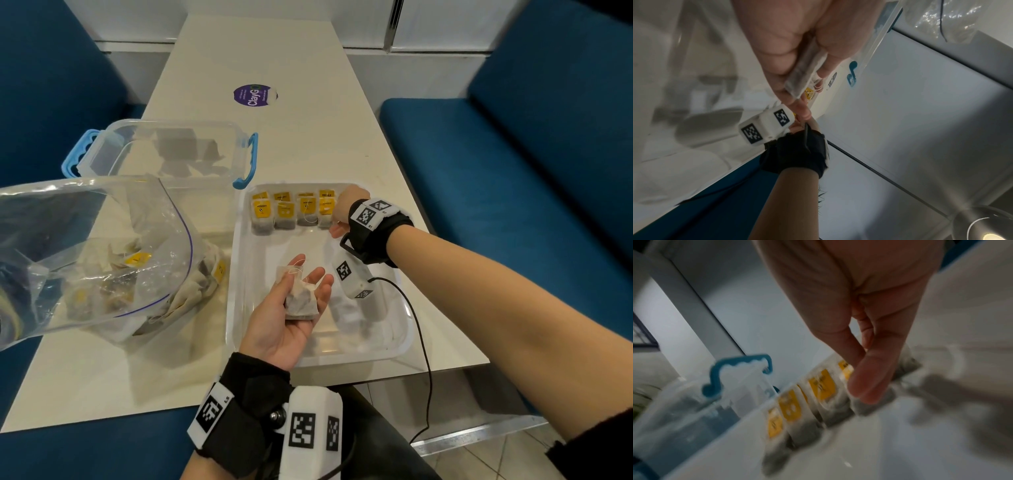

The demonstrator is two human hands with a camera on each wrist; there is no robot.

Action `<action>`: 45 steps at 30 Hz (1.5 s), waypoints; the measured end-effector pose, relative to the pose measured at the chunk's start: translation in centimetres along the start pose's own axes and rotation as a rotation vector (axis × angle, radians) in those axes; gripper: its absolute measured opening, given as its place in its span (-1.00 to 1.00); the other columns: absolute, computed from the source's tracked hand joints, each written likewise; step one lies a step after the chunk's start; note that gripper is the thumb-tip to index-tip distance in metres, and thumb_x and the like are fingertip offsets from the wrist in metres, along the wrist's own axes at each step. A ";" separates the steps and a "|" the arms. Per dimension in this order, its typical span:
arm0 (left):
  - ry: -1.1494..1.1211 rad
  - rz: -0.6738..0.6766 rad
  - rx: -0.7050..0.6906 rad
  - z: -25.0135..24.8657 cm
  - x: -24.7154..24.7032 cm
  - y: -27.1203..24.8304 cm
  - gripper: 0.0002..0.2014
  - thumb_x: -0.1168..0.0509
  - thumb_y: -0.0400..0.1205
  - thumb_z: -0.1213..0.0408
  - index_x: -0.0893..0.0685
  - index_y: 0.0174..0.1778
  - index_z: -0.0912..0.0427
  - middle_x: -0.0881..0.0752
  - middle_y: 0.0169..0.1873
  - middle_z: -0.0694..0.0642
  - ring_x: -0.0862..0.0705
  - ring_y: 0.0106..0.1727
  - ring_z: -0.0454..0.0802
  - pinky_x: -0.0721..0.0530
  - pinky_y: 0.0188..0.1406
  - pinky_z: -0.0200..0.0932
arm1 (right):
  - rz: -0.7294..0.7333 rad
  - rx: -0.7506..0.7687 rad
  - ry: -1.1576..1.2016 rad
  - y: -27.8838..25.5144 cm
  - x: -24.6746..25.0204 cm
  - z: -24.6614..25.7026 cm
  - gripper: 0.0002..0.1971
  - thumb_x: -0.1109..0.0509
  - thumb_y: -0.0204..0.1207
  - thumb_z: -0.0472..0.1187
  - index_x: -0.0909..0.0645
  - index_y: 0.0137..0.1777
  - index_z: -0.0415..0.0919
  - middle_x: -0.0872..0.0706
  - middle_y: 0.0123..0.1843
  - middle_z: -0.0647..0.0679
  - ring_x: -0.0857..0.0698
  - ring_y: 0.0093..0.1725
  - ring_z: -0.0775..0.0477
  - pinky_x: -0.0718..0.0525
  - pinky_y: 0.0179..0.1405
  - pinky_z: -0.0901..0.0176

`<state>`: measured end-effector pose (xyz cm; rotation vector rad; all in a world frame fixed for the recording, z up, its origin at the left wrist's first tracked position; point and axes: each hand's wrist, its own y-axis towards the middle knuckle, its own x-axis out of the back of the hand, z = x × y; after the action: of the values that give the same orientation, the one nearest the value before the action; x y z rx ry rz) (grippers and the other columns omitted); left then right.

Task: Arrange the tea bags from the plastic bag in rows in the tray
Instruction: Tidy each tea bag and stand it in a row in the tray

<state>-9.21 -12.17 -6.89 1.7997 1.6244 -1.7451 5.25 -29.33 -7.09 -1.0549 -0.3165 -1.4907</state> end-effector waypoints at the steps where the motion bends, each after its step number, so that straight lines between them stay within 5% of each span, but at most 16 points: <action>1: -0.001 0.001 -0.001 0.0 0.0 0.0 -0.74 -0.08 0.75 0.26 -0.65 0.18 0.21 -0.70 0.08 0.34 -0.78 -0.12 0.15 -0.79 -0.26 -0.15 | -0.008 -0.039 0.028 -0.8 0.3 0.8 -0.74 -0.36 0.52 -0.27 -0.42 -0.37 -0.18 -0.67 -0.24 -0.18 -0.70 -0.24 -0.10 -0.73 -0.30 0.26; 4: 0.001 0.004 -0.010 -0.2 -0.1 -0.1 -0.76 -0.11 0.74 0.26 -0.66 0.16 0.20 -0.69 0.09 0.33 -0.80 -0.16 0.13 -0.79 -0.27 -0.16 | -0.015 -0.017 0.128 -3.4 1.9 3.1 -0.83 -0.32 0.58 -0.23 -0.52 -0.14 -0.36 -0.67 -0.46 -0.17 -0.74 -0.28 -0.15 -0.75 -0.23 0.11; 7: -0.001 0.007 -0.015 -0.6 -0.4 -0.2 -0.78 -0.15 0.72 0.26 -0.68 0.12 0.20 -0.69 0.08 0.31 -0.81 -0.19 0.12 -0.79 -0.29 -0.16 | 0.012 0.171 0.223 -7.3 3.7 5.1 -0.85 -0.30 0.59 -0.25 -0.50 0.05 -0.34 -0.66 -0.27 -0.14 -0.72 -0.37 -0.01 -0.75 -0.39 0.16; 10: -0.043 0.035 -0.010 -1.0 -0.9 -0.2 -0.77 -0.12 0.73 0.28 -0.68 0.10 0.23 -0.68 0.07 0.33 -0.81 -0.20 0.16 -0.80 -0.26 -0.11 | 0.063 0.416 -0.006 -11.1 4.5 5.7 -0.77 -0.32 0.57 -0.14 -0.57 0.11 -0.28 -0.69 -0.10 -0.10 -0.70 -0.25 0.02 -0.74 -0.27 0.17; 13: -0.077 0.080 0.004 -1.2 -1.3 -0.3 -0.74 -0.09 0.74 0.26 -0.65 0.16 0.26 -0.67 0.09 0.35 -0.80 -0.18 0.19 -0.80 -0.20 -0.06 | 0.106 0.596 -0.210 -13.6 4.2 5.1 -0.77 -0.38 0.52 -0.11 -0.67 0.09 -0.23 -0.71 -0.03 -0.04 -0.65 -0.08 0.05 -0.64 0.01 0.17; 17: -0.084 0.119 0.008 -1.2 -1.4 -0.5 -0.63 -0.05 0.76 0.20 -0.54 0.35 0.34 -0.73 0.08 0.34 -0.80 -0.11 0.16 -0.80 -0.20 -0.06 | 0.182 0.756 -0.275 -15.5 3.3 3.8 -0.78 -0.49 0.42 -0.06 -0.71 0.00 -0.15 -0.65 -0.18 0.04 -0.51 -0.24 0.17 -0.53 -0.12 0.21; 21: -0.002 0.124 0.034 -1.5 -1.3 -0.3 -0.57 -0.02 0.77 0.14 -0.42 0.52 0.25 -0.67 0.16 0.27 -0.79 -0.04 0.12 -0.77 -0.29 -0.13 | 0.170 0.822 -0.451 -16.1 1.7 2.5 -0.67 -0.51 0.36 0.04 -0.67 0.06 -0.09 -0.55 -0.11 0.06 -0.48 -0.05 0.08 -0.50 0.01 0.18; 26: -0.006 0.105 -0.006 -1.6 -1.6 -0.5 -0.59 0.01 0.78 0.14 -0.48 0.49 0.19 -0.75 -0.14 0.20 -0.74 -0.15 0.05 -0.70 -0.48 -0.26 | -0.010 0.942 -0.460 -16.1 0.1 1.4 -0.81 -0.43 0.38 -0.06 -0.70 -0.09 -0.15 -0.67 -0.18 0.01 -0.48 -0.22 0.01 -0.49 -0.23 0.06; 30: -0.011 0.116 -0.035 -1.7 -1.7 -0.9 -0.65 0.01 0.78 0.18 -0.55 0.37 0.19 -0.80 -0.24 0.24 -0.81 -0.29 0.05 -0.79 -0.32 -0.15 | -0.048 0.887 -0.375 -16.0 -0.5 1.2 -0.81 -0.27 0.39 -0.17 -0.69 -0.16 -0.21 -0.69 -0.30 -0.02 -0.59 -0.29 -0.06 -0.49 -0.29 0.07; 33: -0.010 0.123 -0.061 -1.8 -1.6 -0.8 -0.63 -0.02 0.76 0.22 -0.51 0.42 0.28 -0.80 -0.17 0.29 -0.82 -0.21 0.10 -0.80 -0.21 -0.09 | 0.000 0.787 -0.107 -15.9 -0.3 1.3 -0.87 -0.30 0.47 -0.38 -0.66 -0.06 -0.31 -0.59 -0.32 0.17 -0.51 -0.34 0.23 -0.53 -0.20 0.36; 39: -0.013 0.131 -0.048 -1.7 -1.4 -0.8 -0.69 -0.04 0.75 0.27 -0.57 0.28 0.31 -0.79 -0.11 0.30 -0.81 -0.13 0.12 -0.76 -0.08 0.03 | 0.078 0.711 0.036 -15.3 -0.4 1.6 -0.55 -0.14 0.48 -0.53 -0.55 0.26 -0.11 -0.57 0.08 -0.01 -0.46 -0.08 0.27 -0.42 -0.04 0.53; 42: 0.027 0.114 -0.037 -1.7 -1.3 -0.8 -0.65 -0.02 0.77 0.24 -0.55 0.31 0.37 -0.78 -0.06 0.30 -0.80 -0.07 0.11 -0.75 0.01 0.03 | 0.144 0.656 -0.041 -15.2 0.0 1.7 -0.61 -0.13 0.52 -0.48 -0.62 0.19 -0.13 -0.53 0.05 -0.01 -0.46 0.00 0.11 -0.42 -0.02 0.46; 45: 0.049 0.115 -0.050 -1.7 -1.1 -0.5 -0.63 -0.03 0.77 0.25 -0.48 0.43 0.32 -0.79 -0.04 0.26 -0.80 -0.03 0.08 -0.74 0.05 -0.01 | 0.067 0.614 -0.010 -15.1 0.0 1.6 -0.83 -0.27 0.54 -0.26 -0.67 0.02 -0.15 -0.63 -0.10 0.04 -0.52 -0.18 0.18 -0.46 -0.16 0.49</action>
<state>-8.27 -11.35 -5.25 1.8864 1.5350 -1.6096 -7.68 -24.52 -0.63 -0.5727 -0.6876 -1.2097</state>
